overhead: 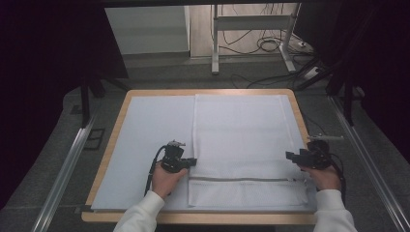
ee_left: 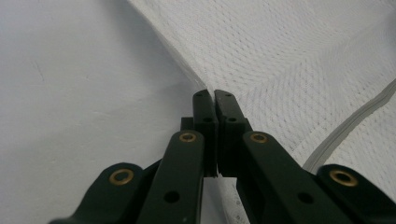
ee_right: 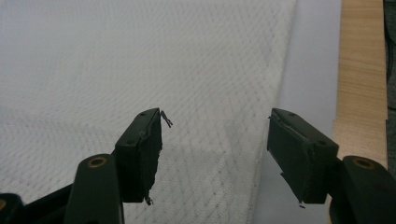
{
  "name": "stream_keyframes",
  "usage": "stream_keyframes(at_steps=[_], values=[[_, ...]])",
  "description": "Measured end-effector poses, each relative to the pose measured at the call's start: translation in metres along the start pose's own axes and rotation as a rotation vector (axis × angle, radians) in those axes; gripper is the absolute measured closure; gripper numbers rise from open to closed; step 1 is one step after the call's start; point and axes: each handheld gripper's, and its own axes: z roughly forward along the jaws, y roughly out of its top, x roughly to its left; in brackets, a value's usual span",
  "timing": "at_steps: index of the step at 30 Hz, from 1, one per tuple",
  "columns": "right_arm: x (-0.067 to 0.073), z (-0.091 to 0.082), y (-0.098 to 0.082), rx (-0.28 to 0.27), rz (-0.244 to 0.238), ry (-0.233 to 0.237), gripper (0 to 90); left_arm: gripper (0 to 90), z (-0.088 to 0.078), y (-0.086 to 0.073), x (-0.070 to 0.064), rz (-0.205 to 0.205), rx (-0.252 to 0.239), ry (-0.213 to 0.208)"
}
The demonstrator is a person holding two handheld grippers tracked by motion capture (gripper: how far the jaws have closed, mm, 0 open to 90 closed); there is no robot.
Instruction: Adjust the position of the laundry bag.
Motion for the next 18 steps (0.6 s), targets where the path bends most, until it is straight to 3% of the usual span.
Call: stream_keyframes(at_steps=[18], values=[[-0.0057, 0.0106, -0.0057, 0.087, 0.022, -0.031, 39.2, 88.9, -0.0004, -0.0001, -0.0001, 0.000, 0.001, -0.004]])
